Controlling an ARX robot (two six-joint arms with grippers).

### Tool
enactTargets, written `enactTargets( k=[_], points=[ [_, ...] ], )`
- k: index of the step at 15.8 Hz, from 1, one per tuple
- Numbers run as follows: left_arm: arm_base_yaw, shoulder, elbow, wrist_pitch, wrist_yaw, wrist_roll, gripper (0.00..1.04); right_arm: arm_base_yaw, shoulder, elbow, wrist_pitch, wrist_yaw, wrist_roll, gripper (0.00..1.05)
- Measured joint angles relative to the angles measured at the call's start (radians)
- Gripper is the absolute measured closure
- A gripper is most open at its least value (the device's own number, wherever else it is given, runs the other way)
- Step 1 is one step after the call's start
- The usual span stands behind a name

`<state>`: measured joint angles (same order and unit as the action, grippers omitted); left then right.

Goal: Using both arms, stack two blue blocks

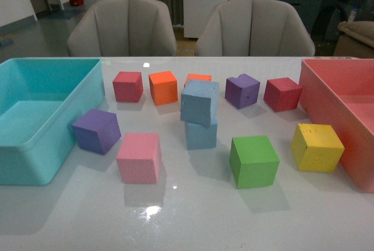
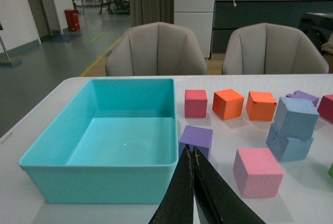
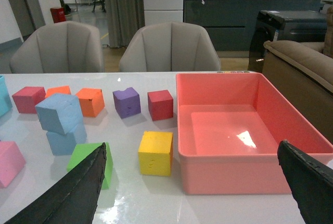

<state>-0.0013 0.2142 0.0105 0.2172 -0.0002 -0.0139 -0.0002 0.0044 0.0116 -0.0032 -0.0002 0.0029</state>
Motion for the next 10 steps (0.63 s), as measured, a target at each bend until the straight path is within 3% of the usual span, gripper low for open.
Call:
enactTargets(
  k=[2,4,10],
  points=[
    [0.0,-0.037,0.0,-0.041,0.0,0.0,1.03,0.0,0.0,0.0,0.0,0.0,0.0,0.06],
    [0.0,-0.187,0.001,-0.23,0.0,0.0,1.03,0.0,0.0,0.0,0.0,0.0,0.0,0.06],
    [0.001,-0.205,0.001,-0.22,0.0,0.0,1.03,0.0,0.0,0.0,0.0,0.0,0.0,0.06]
  ],
)
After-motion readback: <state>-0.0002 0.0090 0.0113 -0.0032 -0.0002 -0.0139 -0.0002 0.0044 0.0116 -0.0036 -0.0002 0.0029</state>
